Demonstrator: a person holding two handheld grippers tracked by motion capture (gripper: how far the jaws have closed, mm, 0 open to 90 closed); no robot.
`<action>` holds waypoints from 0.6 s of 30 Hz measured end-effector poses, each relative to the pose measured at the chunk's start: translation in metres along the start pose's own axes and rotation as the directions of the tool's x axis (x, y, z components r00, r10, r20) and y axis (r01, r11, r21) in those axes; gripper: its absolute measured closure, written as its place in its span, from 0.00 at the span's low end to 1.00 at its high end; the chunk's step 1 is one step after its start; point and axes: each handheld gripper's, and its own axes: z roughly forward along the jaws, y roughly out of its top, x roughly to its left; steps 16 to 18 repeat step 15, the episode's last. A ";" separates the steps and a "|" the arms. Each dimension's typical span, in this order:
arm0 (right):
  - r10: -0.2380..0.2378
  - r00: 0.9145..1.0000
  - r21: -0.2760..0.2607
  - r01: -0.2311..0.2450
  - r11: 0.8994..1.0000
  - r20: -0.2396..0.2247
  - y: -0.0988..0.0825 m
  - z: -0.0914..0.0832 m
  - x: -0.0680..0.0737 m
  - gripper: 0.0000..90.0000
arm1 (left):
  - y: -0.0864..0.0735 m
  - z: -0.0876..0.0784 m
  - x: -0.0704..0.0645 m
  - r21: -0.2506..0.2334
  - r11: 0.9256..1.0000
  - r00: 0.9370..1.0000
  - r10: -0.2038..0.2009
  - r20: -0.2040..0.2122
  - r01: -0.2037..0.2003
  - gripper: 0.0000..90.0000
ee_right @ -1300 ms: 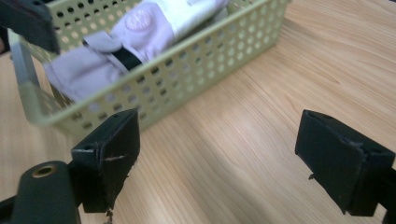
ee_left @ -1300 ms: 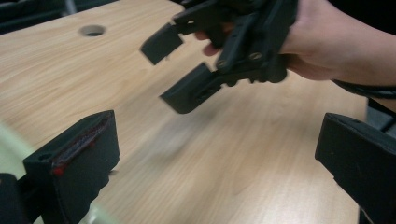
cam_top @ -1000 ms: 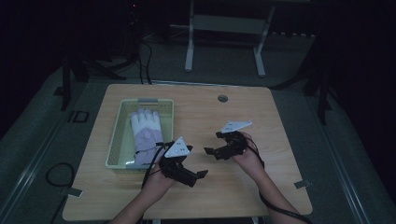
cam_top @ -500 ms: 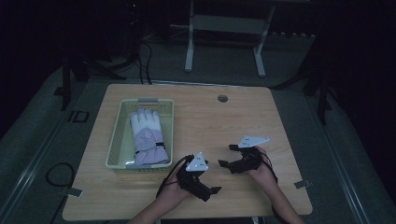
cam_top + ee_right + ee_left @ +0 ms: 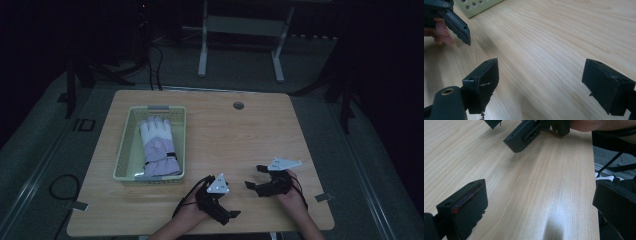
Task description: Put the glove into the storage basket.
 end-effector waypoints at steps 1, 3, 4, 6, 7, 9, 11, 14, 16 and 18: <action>0.005 1.000 0.002 -0.005 1.000 0.003 -0.002 -0.001 0.000 0.16 | -0.001 0.001 0.000 0.005 1.000 1.000 0.000 0.002 0.000 0.00; 0.013 1.000 0.003 -0.013 1.000 0.015 -0.008 -0.005 -0.002 0.16 | -0.003 0.002 0.000 0.007 1.000 1.000 -0.007 0.007 0.007 0.00; 0.017 1.000 -0.001 -0.017 1.000 0.018 -0.010 -0.007 -0.002 0.16 | -0.004 0.003 0.000 0.013 1.000 1.000 -0.009 0.017 0.009 0.00; 0.021 0.999 -0.012 -0.021 1.000 0.031 -0.016 -0.012 -0.004 0.16 | -0.006 0.004 0.000 0.017 1.000 1.000 -0.012 0.023 0.012 0.00; 0.024 0.999 -0.010 -0.024 1.000 0.035 -0.018 -0.013 -0.005 0.16 | -0.006 0.003 0.000 0.018 1.000 1.000 -0.007 0.019 0.006 0.00; 0.035 0.998 -0.014 -0.035 0.999 0.045 -0.021 -0.017 -0.008 0.16 | -0.006 0.004 0.000 0.015 1.000 1.000 0.002 0.017 -0.002 0.00; 0.054 0.997 -0.035 -0.052 0.998 0.048 -0.022 -0.020 -0.010 0.16 | -0.006 0.004 -0.001 0.018 1.000 1.000 0.007 0.015 -0.007 0.00; 0.060 0.997 -0.037 -0.058 0.998 0.056 -0.022 -0.020 -0.012 0.16 | -0.007 0.005 -0.001 0.025 1.000 1.000 0.012 0.015 -0.013 0.00; 0.060 0.997 -0.036 -0.058 0.998 0.053 -0.022 -0.019 -0.012 0.16 | -0.007 0.005 -0.001 0.023 1.000 1.000 0.012 0.015 -0.012 0.00; 0.060 0.997 -0.036 -0.058 0.998 0.053 -0.022 -0.019 -0.012 0.16 | -0.007 0.005 -0.001 0.023 1.000 1.000 0.012 0.015 -0.012 0.00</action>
